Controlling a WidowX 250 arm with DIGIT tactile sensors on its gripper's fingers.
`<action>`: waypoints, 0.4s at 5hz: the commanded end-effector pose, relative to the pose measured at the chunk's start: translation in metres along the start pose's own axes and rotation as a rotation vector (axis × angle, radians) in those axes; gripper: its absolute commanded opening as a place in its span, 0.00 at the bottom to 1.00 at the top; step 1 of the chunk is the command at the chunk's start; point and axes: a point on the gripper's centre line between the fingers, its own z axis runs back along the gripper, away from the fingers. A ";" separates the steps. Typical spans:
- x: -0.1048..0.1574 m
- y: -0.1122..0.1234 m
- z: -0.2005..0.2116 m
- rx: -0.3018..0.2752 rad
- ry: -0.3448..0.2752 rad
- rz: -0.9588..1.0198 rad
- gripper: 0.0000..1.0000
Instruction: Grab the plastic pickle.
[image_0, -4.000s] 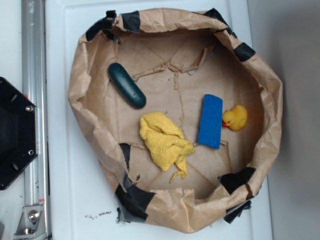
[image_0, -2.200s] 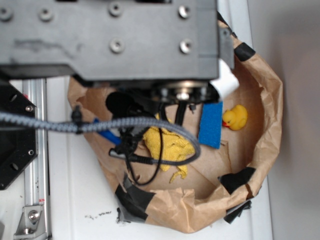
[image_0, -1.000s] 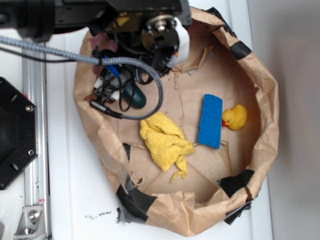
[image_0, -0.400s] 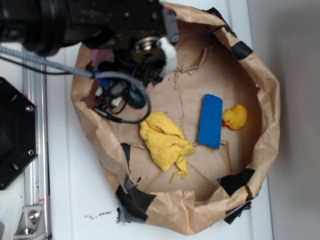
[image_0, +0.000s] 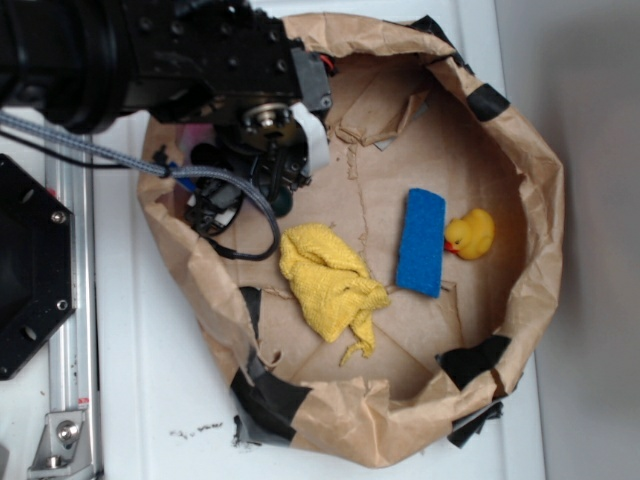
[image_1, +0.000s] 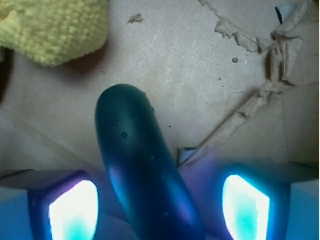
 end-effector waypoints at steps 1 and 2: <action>-0.001 0.006 -0.007 0.040 0.000 0.064 0.00; 0.001 0.013 -0.008 0.032 0.001 0.087 0.00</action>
